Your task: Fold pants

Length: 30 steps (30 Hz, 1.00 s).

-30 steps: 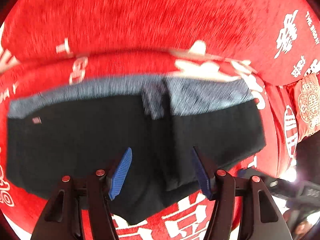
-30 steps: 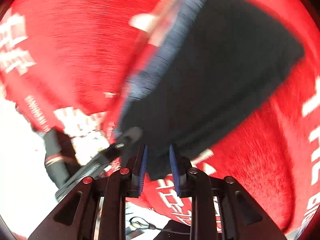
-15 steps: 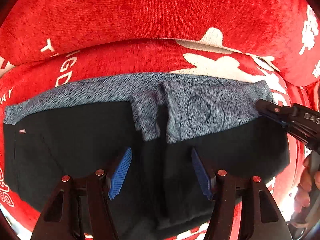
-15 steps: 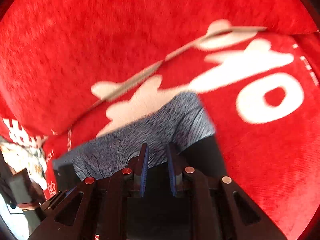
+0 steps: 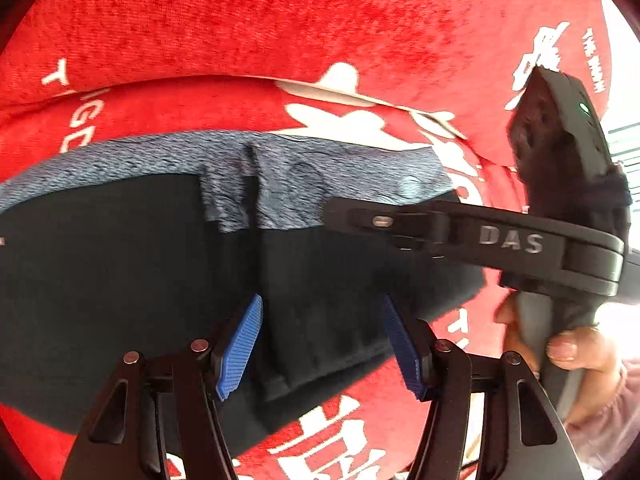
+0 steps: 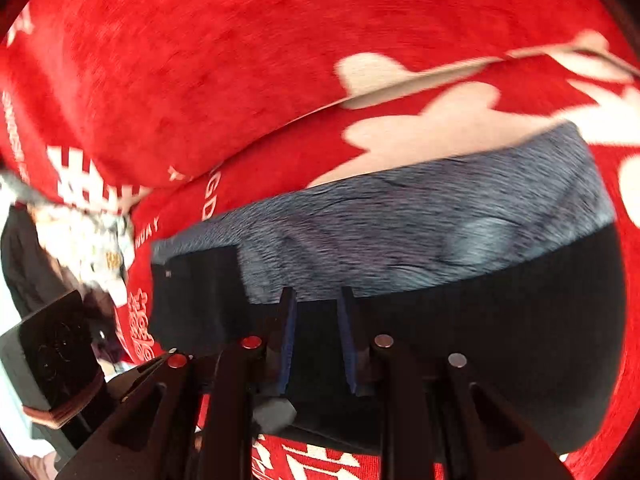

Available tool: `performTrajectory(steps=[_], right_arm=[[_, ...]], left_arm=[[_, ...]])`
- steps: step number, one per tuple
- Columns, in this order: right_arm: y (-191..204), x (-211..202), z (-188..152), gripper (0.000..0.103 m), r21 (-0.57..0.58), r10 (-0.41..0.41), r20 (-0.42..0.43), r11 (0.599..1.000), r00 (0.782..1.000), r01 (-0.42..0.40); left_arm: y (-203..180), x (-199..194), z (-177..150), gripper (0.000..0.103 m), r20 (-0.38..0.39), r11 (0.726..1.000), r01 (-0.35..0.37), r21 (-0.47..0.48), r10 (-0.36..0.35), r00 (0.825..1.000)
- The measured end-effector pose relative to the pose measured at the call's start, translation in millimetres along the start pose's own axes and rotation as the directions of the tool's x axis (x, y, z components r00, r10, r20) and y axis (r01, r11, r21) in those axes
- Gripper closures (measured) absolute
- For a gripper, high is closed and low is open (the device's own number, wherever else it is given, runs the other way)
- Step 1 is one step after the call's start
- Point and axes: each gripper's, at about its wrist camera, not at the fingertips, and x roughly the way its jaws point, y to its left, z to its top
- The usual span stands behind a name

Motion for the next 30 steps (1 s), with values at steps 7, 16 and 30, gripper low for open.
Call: performTrajectory(steps=[7, 16, 30], right_arm=[[-1.8, -2.0, -4.5, 0.073, 0.047, -0.044, 0.046, 0.998, 0.998, 0.042], [-40.0, -18.2, -29.7, 0.073, 0.157, -0.042, 0.072, 0.987, 0.997, 0.030], [-31.6, -13.5, -47.9, 0.071, 0.134, -0.034, 0.052, 0.991, 0.998, 0.027]], left_arm=[[4.3, 8.2, 4.5, 0.040, -0.023, 0.998, 0.060, -0.018, -0.060, 0.998], [-14.7, 13.2, 11.2, 0.063, -0.055, 0.989, 0.145, 0.022, -0.144, 0.988], [16.2, 17.6, -6.6, 0.097, -0.056, 1.000, -0.008, 0.003, 0.008, 0.998]])
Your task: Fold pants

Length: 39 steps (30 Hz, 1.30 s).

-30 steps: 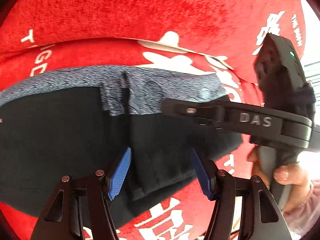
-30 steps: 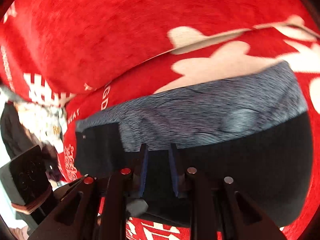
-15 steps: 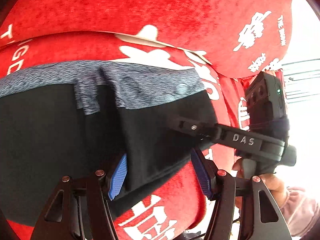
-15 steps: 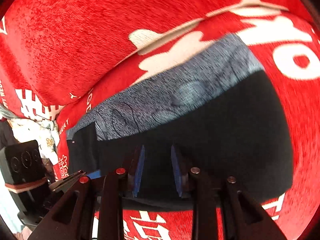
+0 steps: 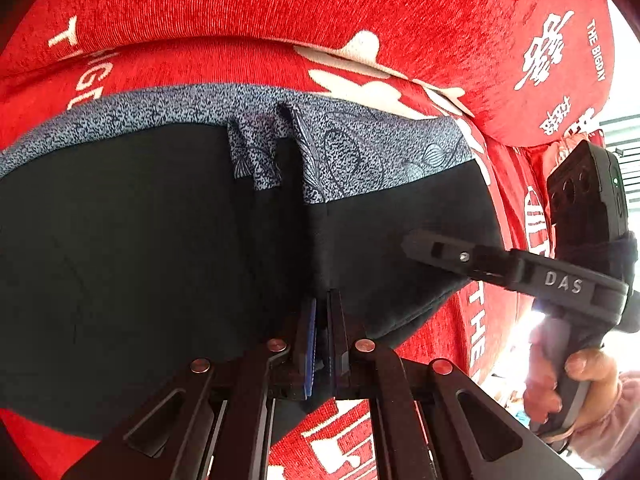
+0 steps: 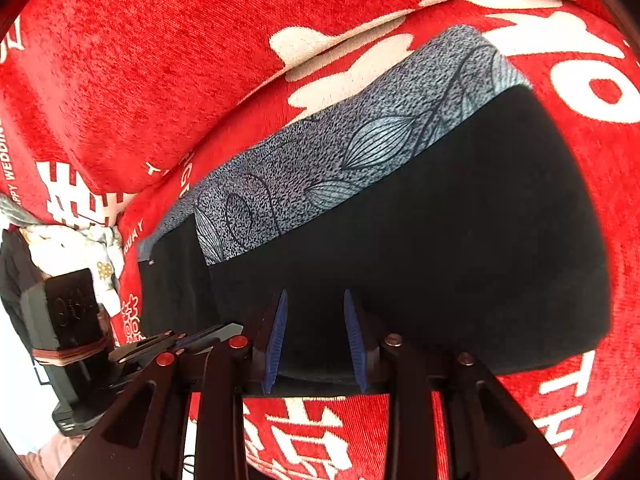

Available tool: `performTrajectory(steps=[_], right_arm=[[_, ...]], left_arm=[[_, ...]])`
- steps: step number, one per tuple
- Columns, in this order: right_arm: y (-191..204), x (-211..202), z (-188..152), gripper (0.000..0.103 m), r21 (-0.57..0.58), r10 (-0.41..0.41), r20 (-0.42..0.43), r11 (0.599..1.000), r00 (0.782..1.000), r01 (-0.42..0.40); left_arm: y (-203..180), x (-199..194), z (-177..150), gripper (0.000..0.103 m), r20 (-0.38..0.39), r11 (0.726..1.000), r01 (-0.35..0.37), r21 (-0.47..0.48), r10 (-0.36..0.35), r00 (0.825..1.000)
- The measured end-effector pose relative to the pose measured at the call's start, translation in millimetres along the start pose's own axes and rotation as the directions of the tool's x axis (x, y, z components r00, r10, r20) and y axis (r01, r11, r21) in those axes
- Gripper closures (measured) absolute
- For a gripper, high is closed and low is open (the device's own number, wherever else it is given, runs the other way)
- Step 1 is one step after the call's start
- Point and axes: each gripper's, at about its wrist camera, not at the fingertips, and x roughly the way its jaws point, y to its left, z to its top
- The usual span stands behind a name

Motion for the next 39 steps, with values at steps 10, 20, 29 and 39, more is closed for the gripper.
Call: performTrajectory(steps=[10, 20, 29, 39], right_arm=[[57.0, 4.2, 16.5, 0.067, -0.114, -0.004, -0.006, 0.993, 1.000, 0.004], [117.6, 49.2, 22.0, 0.096, -0.301, -0.270, -0.023, 0.920, 0.963, 0.250], [122.8, 54.9, -12.3, 0.101, -0.262, -0.138, -0.090, 0.959, 0.986, 0.110], [99.4, 11.6, -3.6, 0.061, -0.258, -0.312, 0.045, 0.914, 0.949, 0.312]], left_arm=[[-11.0, -24.2, -3.5, 0.097, 0.019, 0.995, -0.102, -0.018, 0.102, 0.995], [11.6, -47.8, -16.9, 0.097, 0.042, 0.971, -0.230, -0.067, 0.233, 0.972], [42.2, -62.9, -27.2, 0.078, 0.050, 0.953, -0.275, -0.124, 0.283, 0.958], [69.2, -88.1, -37.2, 0.011, 0.086, 0.929, -0.304, -0.208, 0.328, 0.941]])
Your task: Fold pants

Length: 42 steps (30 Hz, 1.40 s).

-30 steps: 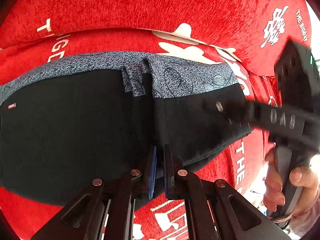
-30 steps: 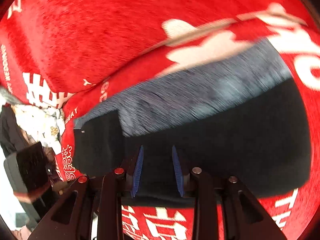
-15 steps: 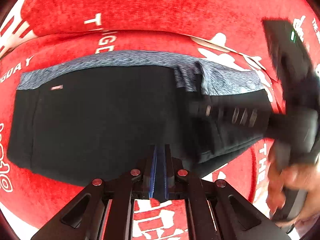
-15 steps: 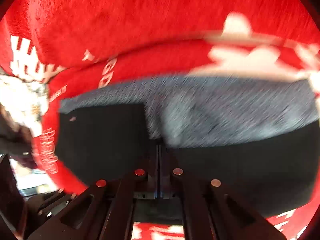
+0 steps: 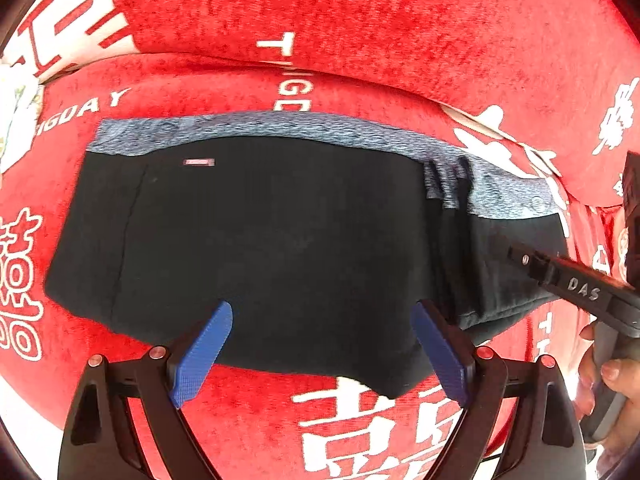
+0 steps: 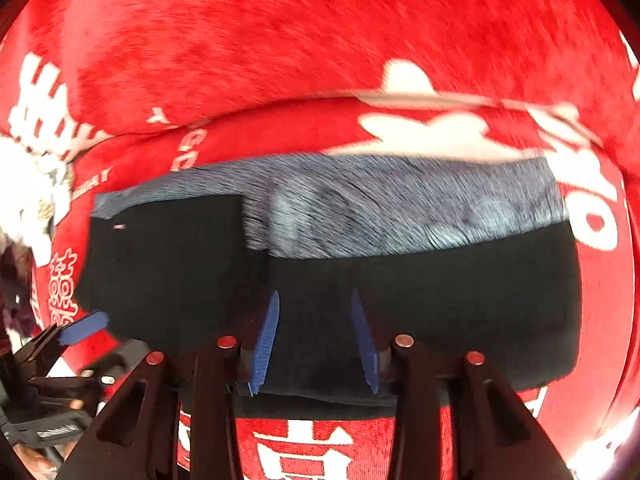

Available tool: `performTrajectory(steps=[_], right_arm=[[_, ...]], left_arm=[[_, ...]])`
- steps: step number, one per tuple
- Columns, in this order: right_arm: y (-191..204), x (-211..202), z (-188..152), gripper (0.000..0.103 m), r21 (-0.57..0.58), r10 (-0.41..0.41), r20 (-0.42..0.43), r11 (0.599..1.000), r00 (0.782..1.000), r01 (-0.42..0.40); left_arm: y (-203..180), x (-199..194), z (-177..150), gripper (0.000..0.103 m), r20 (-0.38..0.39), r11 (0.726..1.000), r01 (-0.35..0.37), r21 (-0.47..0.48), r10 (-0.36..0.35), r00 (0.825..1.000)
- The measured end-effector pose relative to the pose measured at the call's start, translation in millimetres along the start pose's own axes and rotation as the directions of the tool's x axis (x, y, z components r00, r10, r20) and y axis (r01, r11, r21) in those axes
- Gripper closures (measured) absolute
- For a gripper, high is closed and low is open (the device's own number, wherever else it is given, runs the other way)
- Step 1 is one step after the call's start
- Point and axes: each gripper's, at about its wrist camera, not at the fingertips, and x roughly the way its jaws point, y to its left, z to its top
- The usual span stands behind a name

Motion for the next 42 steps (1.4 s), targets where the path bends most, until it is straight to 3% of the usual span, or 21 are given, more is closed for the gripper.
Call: performTrajectory(steps=[3, 4, 9, 14, 21, 28, 33, 38, 42], right_arm=[[-2.3, 19.8, -10.4, 0.060, 0.026, -0.001, -0.068, 1.000, 0.998, 0.003], [3.5, 15.9, -14.7, 0.058, 0.004, -0.016, -0.038, 1.000, 0.999, 0.017], [36.1, 15.6, -28.8, 0.054, -0.124, -0.030, -0.091, 0.992, 0.995, 0.019], [48.7, 9.3, -33.6, 0.049, -0.155, -0.055, -0.104, 0.987, 0.993, 0.038], [60.7, 1.3, -32.5, 0.048, -0.202, -0.093, -0.088, 0.977, 0.992, 0.074], [92.0, 3.9, -31.7, 0.048, -0.238, -0.078, -0.071, 0.969, 0.994, 0.059], [110.6, 25.8, -30.3, 0.047, -0.252, -0.069, -0.099, 0.967, 0.993, 0.042], [113.0, 45.6, -41.0, 0.042, -0.229, -0.065, -0.158, 0.973, 0.985, 0.028], [116.6, 49.0, -46.0, 0.036, -0.247, -0.072, -0.154, 0.969, 0.985, 0.032]], left_arm=[[10.1, 0.6, -2.0, 0.011, -0.006, 0.999, -0.044, 0.001, 0.044, 0.999], [14.8, 0.4, -3.6, 0.011, -0.006, 0.998, -0.057, -0.001, 0.057, 0.998], [40.3, 1.6, -9.2, 0.011, -0.025, 0.995, -0.088, -0.037, 0.087, 0.996], [60.3, 1.6, -15.9, 0.011, -0.040, 0.994, -0.072, -0.085, 0.069, 0.997], [89.7, 1.5, -26.2, 0.011, -0.051, 0.984, -0.087, -0.153, 0.080, 0.996], [112.5, 2.2, -33.1, 0.011, -0.064, 0.973, -0.103, -0.207, 0.092, 0.994], [135.9, -0.9, -35.9, 0.011, -0.061, 0.960, -0.088, -0.266, 0.074, 0.995], [176.5, -13.8, -38.4, 0.011, 0.008, 0.936, 0.002, -0.351, 0.000, 1.000], [205.6, -14.7, -38.6, 0.011, 0.022, 0.911, 0.048, -0.410, -0.043, 0.999]])
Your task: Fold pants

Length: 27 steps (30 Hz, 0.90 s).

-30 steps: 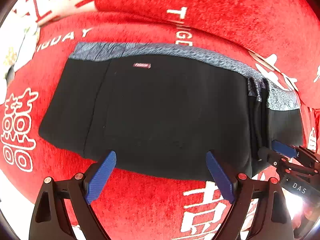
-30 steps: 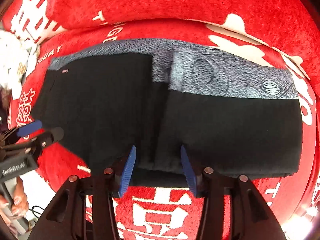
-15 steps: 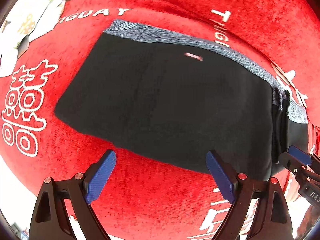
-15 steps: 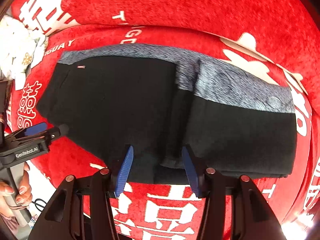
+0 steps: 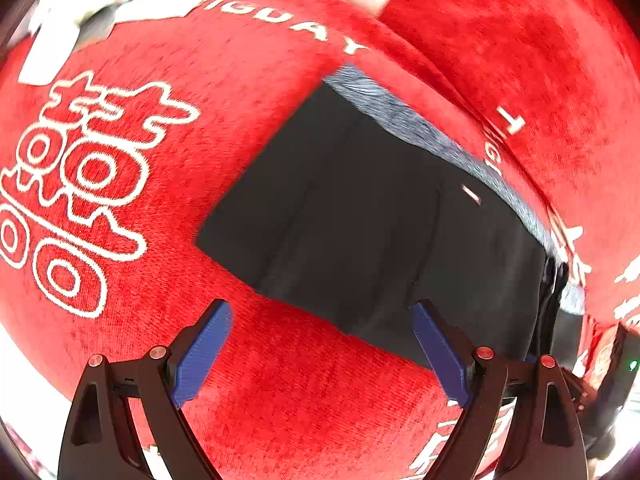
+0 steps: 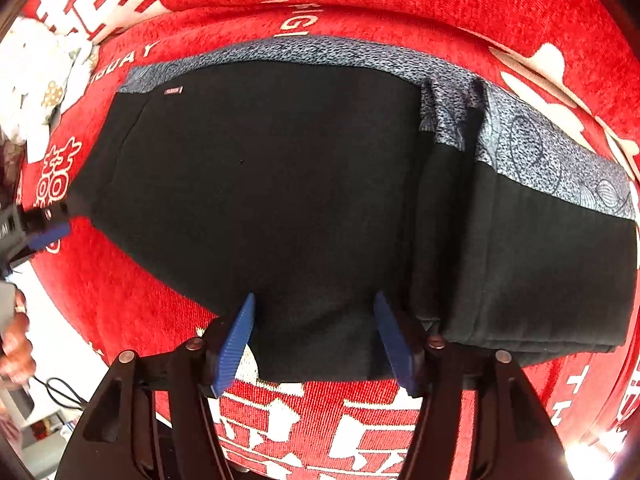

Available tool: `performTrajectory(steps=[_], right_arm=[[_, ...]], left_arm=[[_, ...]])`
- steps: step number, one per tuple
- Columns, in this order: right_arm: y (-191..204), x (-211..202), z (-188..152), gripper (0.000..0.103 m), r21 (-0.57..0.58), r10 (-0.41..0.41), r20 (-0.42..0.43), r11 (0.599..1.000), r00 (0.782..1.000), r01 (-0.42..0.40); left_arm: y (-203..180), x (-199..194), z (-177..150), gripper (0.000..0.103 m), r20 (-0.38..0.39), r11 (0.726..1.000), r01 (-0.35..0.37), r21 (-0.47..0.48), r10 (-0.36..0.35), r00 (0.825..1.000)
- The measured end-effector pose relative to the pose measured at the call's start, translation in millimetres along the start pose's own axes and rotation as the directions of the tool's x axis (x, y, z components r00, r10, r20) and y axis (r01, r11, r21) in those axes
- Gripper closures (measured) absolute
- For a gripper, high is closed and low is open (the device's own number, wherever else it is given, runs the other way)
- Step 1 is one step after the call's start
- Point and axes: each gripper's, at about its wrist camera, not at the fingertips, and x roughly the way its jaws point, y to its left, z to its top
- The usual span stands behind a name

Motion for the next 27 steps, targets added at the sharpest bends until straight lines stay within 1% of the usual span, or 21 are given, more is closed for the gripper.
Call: performTrajectory(steps=[3, 4, 6, 8, 11, 13, 17, 19, 21, 23, 25, 26, 27], right_arm=[[2.8, 2.6, 1.2, 0.032, -0.006, 0.000, -0.009, 1.000, 1.000, 0.000], [3.2, 3.6, 1.9, 0.031, -0.003, 0.002, -0.011, 1.000, 1.000, -0.002], [3.3, 4.9, 2.7, 0.031, 0.006, 0.006, -0.015, 1.000, 1.000, -0.006], [3.1, 5.4, 3.4, 0.031, 0.009, 0.011, -0.017, 1.000, 1.000, -0.011], [5.5, 7.0, 5.2, 0.031, 0.000, 0.009, -0.022, 1.000, 1.000, -0.009], [7.2, 7.7, 5.9, 0.031, -0.003, 0.007, -0.024, 1.000, 1.000, -0.007], [6.8, 7.9, 5.1, 0.030, 0.002, 0.008, -0.023, 1.000, 1.000, -0.008], [6.0, 8.0, 4.3, 0.030, 0.004, 0.012, -0.019, 1.000, 1.000, -0.011], [4.8, 9.2, 4.5, 0.029, 0.004, 0.014, -0.017, 1.000, 1.000, -0.014], [5.2, 9.6, 4.4, 0.029, 0.004, 0.014, -0.015, 1.000, 1.000, -0.014], [5.3, 9.7, 4.0, 0.029, 0.006, 0.013, -0.014, 1.000, 1.000, -0.013], [5.4, 9.5, 3.8, 0.029, 0.006, 0.014, -0.014, 1.000, 1.000, -0.014], [5.4, 9.4, 3.8, 0.029, 0.006, 0.014, -0.014, 1.000, 1.000, -0.014]], left_arm=[[13.5, 13.3, 1.7, 0.011, -0.069, 0.997, 0.043, -0.060, -0.047, 0.997], [14.9, 16.8, 0.1, 0.011, -0.075, 0.995, 0.063, -0.076, -0.068, 0.995], [14.3, 17.7, -1.5, 0.011, -0.066, 0.991, 0.102, -0.086, -0.107, 0.992], [13.6, 17.8, -0.3, 0.011, -0.050, 0.981, 0.164, -0.100, -0.170, 0.984], [16.3, 25.0, 0.4, 0.011, -0.030, 0.949, 0.275, -0.156, -0.283, 0.959], [18.0, 39.6, 6.0, 0.011, -0.026, 0.930, 0.308, -0.200, -0.320, 0.947], [27.1, 53.6, 8.3, 0.011, 0.004, 0.890, 0.372, -0.264, -0.385, 0.923], [29.7, 59.0, 8.5, 0.011, 0.012, 0.883, 0.378, -0.279, -0.390, 0.921], [26.0, 60.9, 9.9, 0.011, 0.019, 0.886, 0.370, -0.279, -0.380, 0.925], [22.9, 59.8, 10.1, 0.011, 0.011, 0.900, 0.346, -0.264, -0.356, 0.934], [14.1, 56.3, 10.5, 0.011, -0.001, 0.924, 0.305, -0.230, -0.314, 0.949], [5.4, 49.3, 9.7, 0.011, 0.014, 0.933, 0.300, -0.197, -0.303, 0.953], [-0.3, 43.6, 9.6, 0.011, 0.032, 0.934, 0.312, -0.174, -0.311, 0.950]])
